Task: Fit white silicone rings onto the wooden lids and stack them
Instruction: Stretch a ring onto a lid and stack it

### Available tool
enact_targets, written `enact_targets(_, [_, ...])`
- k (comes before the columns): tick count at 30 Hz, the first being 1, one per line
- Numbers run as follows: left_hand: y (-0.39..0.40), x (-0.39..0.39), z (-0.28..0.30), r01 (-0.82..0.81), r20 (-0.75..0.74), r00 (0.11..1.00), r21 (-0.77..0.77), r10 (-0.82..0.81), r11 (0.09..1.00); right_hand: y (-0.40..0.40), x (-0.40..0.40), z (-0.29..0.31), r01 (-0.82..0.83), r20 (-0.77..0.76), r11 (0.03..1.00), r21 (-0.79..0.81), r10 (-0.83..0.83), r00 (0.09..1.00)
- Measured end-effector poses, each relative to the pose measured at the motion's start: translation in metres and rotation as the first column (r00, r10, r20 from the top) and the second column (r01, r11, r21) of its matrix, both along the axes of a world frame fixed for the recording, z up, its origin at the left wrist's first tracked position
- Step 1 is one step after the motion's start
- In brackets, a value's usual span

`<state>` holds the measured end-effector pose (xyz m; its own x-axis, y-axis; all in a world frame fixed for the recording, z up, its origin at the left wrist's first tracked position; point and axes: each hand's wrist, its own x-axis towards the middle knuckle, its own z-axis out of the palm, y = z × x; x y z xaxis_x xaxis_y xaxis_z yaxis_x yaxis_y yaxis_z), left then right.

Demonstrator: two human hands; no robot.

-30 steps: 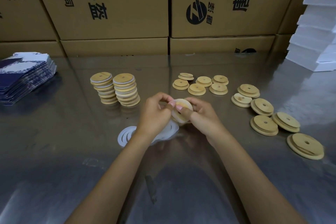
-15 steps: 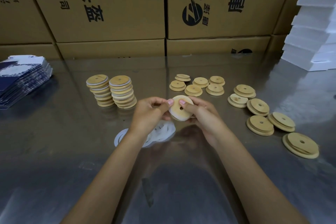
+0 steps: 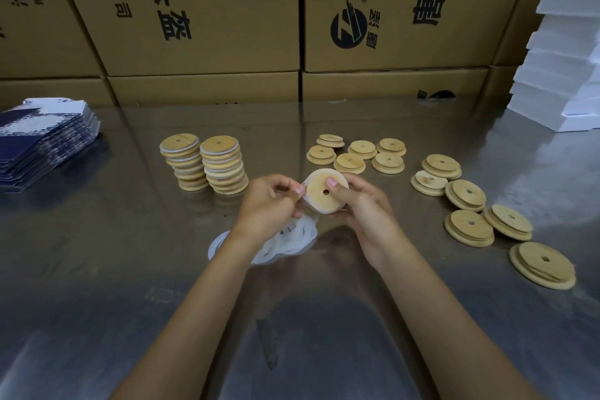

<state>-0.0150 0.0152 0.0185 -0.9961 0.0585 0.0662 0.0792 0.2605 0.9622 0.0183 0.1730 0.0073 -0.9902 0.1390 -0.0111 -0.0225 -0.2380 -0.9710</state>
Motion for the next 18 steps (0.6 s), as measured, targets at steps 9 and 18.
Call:
enact_targets(9, [0.003, 0.002, -0.001, 0.091, -0.077, 0.993, -0.044, -0.094, 0.995, 0.0, -0.003, 0.0, -0.015, 0.076, 0.989, -0.149, 0.026, 0.997])
enact_targets(18, [0.013, 0.008, -0.007, 0.11, -0.089, 0.989, -0.067, -0.116, 0.992, 0.0, -0.004, 0.003, 0.01, 0.071, 0.956, -0.293, 0.012, 0.997])
